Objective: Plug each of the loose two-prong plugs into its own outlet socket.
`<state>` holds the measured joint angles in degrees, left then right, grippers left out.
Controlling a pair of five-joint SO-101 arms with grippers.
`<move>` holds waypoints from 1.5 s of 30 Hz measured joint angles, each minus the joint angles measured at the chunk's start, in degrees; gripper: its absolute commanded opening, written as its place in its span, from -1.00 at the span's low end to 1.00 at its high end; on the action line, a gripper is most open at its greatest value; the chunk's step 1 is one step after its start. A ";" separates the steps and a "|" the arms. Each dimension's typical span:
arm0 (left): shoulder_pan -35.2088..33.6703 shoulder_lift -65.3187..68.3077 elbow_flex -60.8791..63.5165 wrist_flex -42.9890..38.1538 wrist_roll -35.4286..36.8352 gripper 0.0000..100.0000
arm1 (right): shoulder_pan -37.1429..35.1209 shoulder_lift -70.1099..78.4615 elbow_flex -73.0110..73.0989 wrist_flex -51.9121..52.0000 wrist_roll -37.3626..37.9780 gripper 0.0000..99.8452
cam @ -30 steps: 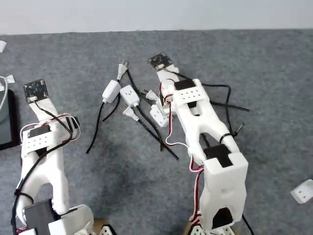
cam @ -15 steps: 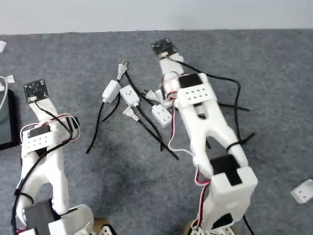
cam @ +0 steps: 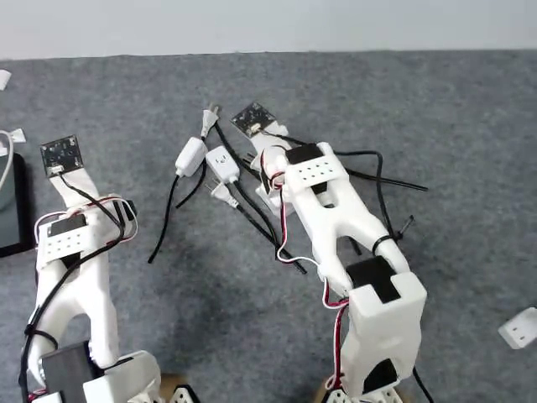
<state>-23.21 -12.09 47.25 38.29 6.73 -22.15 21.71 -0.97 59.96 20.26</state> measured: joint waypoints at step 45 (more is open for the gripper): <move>0.00 0.18 0.00 0.00 -2.55 -0.57 | -1.05 4.31 -12.31 14.59 -10.55 -0.98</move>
<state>-23.21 -11.91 47.25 38.29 4.18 -23.21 26.02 -13.27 74.55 9.71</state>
